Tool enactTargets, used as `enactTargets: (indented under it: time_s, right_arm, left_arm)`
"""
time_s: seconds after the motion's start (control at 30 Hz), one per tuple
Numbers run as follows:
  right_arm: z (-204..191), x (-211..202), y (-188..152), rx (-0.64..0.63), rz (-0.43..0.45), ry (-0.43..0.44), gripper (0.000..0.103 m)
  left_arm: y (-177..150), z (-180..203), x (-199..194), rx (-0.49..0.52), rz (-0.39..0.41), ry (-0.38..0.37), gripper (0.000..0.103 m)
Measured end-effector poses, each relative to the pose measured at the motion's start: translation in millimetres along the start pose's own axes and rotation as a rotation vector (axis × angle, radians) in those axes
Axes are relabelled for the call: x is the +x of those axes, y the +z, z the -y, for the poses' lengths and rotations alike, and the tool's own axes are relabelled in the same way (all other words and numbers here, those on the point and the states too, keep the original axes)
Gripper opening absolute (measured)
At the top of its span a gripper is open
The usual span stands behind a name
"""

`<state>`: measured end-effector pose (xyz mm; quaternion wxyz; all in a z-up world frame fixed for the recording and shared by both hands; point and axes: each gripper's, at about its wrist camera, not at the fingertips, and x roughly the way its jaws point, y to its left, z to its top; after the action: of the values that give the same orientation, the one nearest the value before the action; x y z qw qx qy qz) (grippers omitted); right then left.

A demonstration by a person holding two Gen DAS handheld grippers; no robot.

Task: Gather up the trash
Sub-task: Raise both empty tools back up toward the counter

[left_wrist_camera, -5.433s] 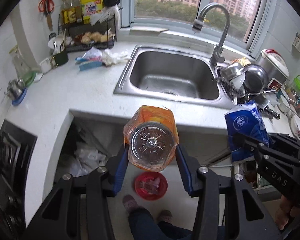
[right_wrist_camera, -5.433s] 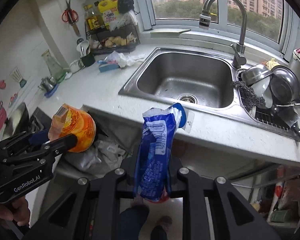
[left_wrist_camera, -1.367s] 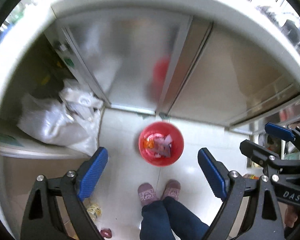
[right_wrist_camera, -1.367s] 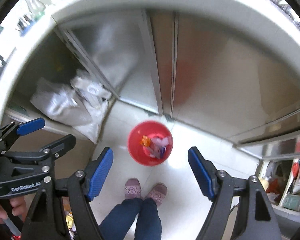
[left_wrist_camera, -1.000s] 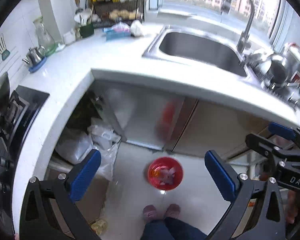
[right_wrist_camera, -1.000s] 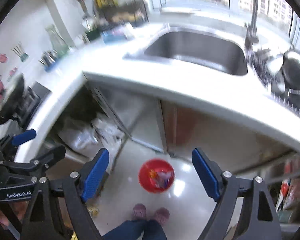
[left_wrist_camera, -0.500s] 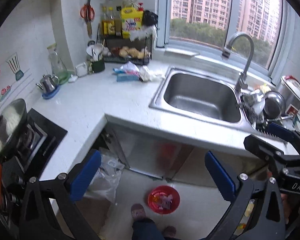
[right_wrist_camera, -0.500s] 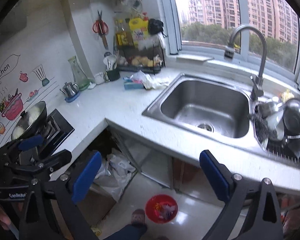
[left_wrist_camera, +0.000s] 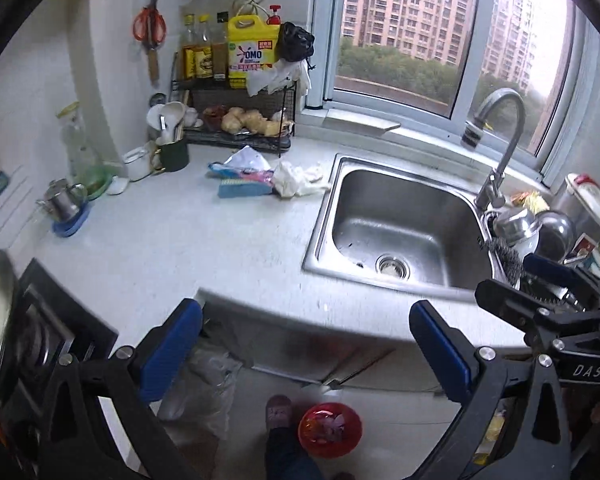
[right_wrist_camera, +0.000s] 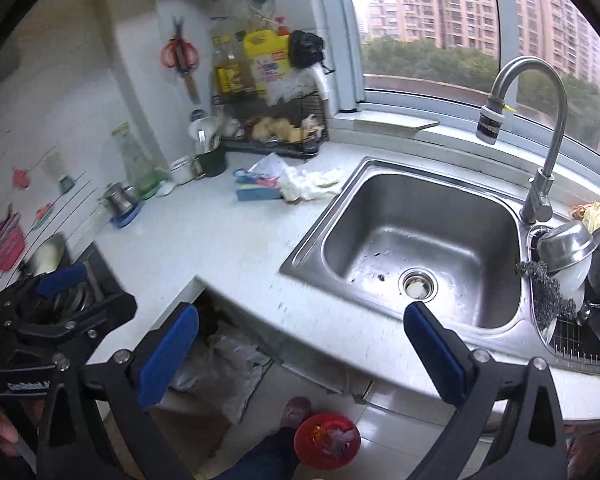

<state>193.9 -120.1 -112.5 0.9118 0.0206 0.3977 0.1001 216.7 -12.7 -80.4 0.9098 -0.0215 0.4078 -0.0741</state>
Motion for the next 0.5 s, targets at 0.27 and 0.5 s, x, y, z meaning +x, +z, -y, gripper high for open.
enactTargets:
  time_s: [0.27, 0.5]
  right_arm:
    - [-13.9, 67.2, 65.7, 0.056, -0.044, -0.009, 0.103]
    - [-22.5, 130.8, 113.3, 0.081, -0.092, -0.041, 0.103]
  left_arm:
    - [78.0, -52.2, 67.6, 0.049, -0.081, -0.089, 0.103]
    - [130.8, -92.8, 129.2, 0.074, -0.128, -0.056, 0.103]
